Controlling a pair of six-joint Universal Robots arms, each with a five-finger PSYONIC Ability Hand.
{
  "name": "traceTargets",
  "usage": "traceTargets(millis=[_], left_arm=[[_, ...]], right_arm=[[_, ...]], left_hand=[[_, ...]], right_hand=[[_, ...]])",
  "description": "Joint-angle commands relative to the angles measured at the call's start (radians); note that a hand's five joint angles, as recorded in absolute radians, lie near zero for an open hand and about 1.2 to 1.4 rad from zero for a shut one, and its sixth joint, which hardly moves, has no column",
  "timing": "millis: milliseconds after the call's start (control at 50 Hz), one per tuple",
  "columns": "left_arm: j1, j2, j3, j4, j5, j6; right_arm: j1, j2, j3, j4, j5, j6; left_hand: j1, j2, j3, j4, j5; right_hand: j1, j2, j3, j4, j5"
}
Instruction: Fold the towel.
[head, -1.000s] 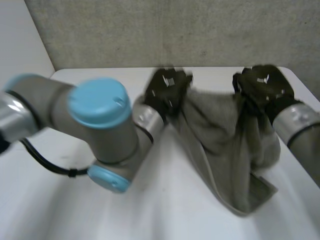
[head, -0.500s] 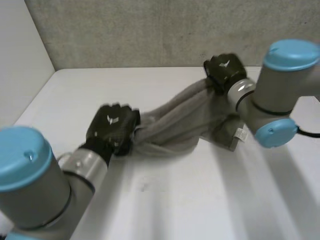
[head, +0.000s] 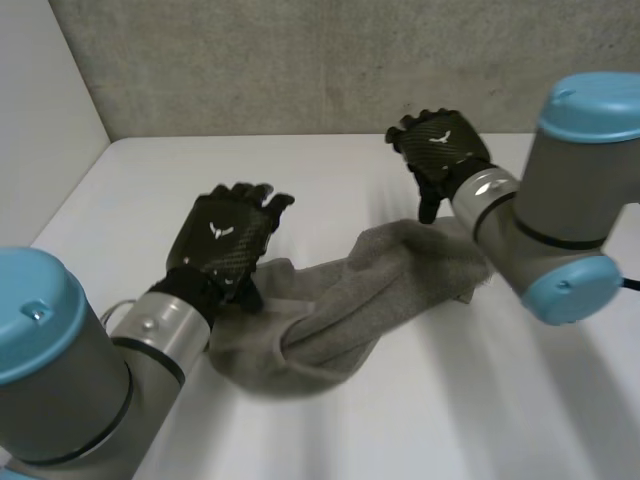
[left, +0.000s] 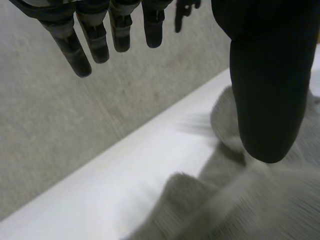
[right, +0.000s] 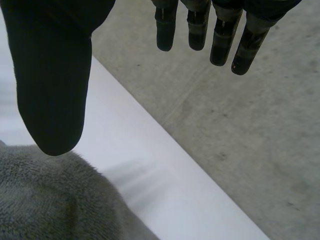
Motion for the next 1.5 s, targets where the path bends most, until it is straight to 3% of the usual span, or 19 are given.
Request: traceTargets(millis=[20,60,80,120,180,220,240,280,340,440,620,760,1000,1240,1320,1400,1500], left_arm=[[-0.006,0.006,0.071,-0.046,0.047,0.010],[0.003,0.006,0.097,-0.096,0.133,0.016],[0.003,0.006,0.097,-0.097,0.133,0.016],[0.007,-0.001,0.122,-0.152,0.241,0.036],[0.012,-0.004,0.131,-0.179,0.294,0.058],[0.055,-0.010,0.137,-0.221,0.372,0.135],[0.055,-0.010,0.137,-0.221,0.372,0.136],[0.113,-0.016,0.128,-0.254,0.437,0.246],[0.130,-0.019,0.120,-0.268,0.471,0.300],[0.152,-0.074,0.085,-0.304,0.615,0.464],[0.156,-0.145,0.062,-0.322,0.627,0.585],[0.158,-0.171,0.033,-0.305,0.627,0.625],[0.159,-0.189,0.027,-0.305,0.622,0.688],[0.179,-0.198,0.008,-0.255,0.526,0.824],[0.184,-0.200,-0.002,-0.241,0.506,0.852],[0.187,-0.195,-0.007,-0.241,0.506,0.861],[0.179,-0.180,0.010,-0.239,0.506,0.844]], right_arm=[[-0.064,-0.117,0.115,0.044,0.001,-0.004],[-0.087,-0.149,0.176,0.107,-0.006,-0.004],[-0.087,-0.149,0.176,0.107,-0.006,-0.004],[-0.104,-0.163,0.245,0.147,-0.022,-0.005],[-0.107,-0.173,0.285,0.156,-0.039,-0.008],[-0.115,-0.216,0.361,0.159,-0.077,-0.022],[-0.115,-0.216,0.362,0.159,-0.077,-0.022],[-0.145,-0.250,0.439,0.153,-0.098,-0.039],[-0.161,-0.261,0.474,0.150,-0.106,-0.045],[-0.184,-0.292,0.584,0.116,-0.140,-0.050],[-0.202,-0.293,0.675,0.066,-0.141,-0.050],[-0.218,-0.293,0.714,0.040,-0.143,-0.050],[-0.218,-0.293,0.722,0.029,-0.143,-0.050],[-0.216,-0.292,0.722,0.023,-0.143,-0.048],[-0.216,-0.292,0.718,0.023,-0.143,-0.048],[-0.216,-0.289,0.705,0.023,-0.143,-0.047],[-0.210,-0.287,0.682,0.020,-0.143,-0.031]], left_hand=[[0.179,0.184,0.182,0.182,0.164],[0.258,0.263,0.261,0.261,0.243],[0.258,0.263,0.261,0.262,0.243],[0.258,0.263,0.261,0.262,0.243],[0.276,0.281,0.279,0.279,0.261],[0.387,0.392,0.390,0.390,0.372],[0.387,0.392,0.391,0.391,0.373],[0.422,0.427,0.426,0.426,0.408],[0.411,0.416,0.414,0.414,0.396],[0.419,0.424,0.423,0.423,0.405],[0.525,0.530,0.528,0.529,0.511],[0.771,0.776,0.775,0.775,0.757],[0.707,0.712,0.711,0.711,0.693],[0.751,0.756,0.755,0.755,0.737],[0.866,0.871,0.869,0.869,0.851],[1.205,1.210,1.208,1.208,1.190],[1.206,1.211,1.209,1.209,1.191]], right_hand=[[-0.027,-0.049,-0.033,-0.053,-0.058],[-0.027,-0.049,-0.033,-0.053,-0.058],[-0.027,-0.049,-0.033,-0.053,-0.058],[-0.027,-0.049,-0.033,-0.053,-0.058],[-0.027,-0.049,-0.033,-0.053,-0.058],[-0.027,-0.049,-0.033,-0.053,-0.058],[-0.027,-0.049,-0.033,-0.053,-0.058],[-0.027,-0.049,-0.033,-0.053,-0.058],[-0.027,-0.049,-0.033,-0.053,-0.058],[-0.027,-0.049,-0.033,-0.053,-0.058],[-0.027,-0.049,-0.033,-0.053,-0.058],[-0.027,-0.049,-0.033,-0.053,-0.058],[-0.027,-0.049,-0.033,-0.053,-0.058],[-0.027,-0.049,-0.033,-0.053,-0.058],[-0.027,-0.049,-0.033,-0.053,-0.058],[-0.027,-0.049,-0.033,-0.053,-0.058],[-0.027,-0.049,-0.033,-0.053,-0.058]])
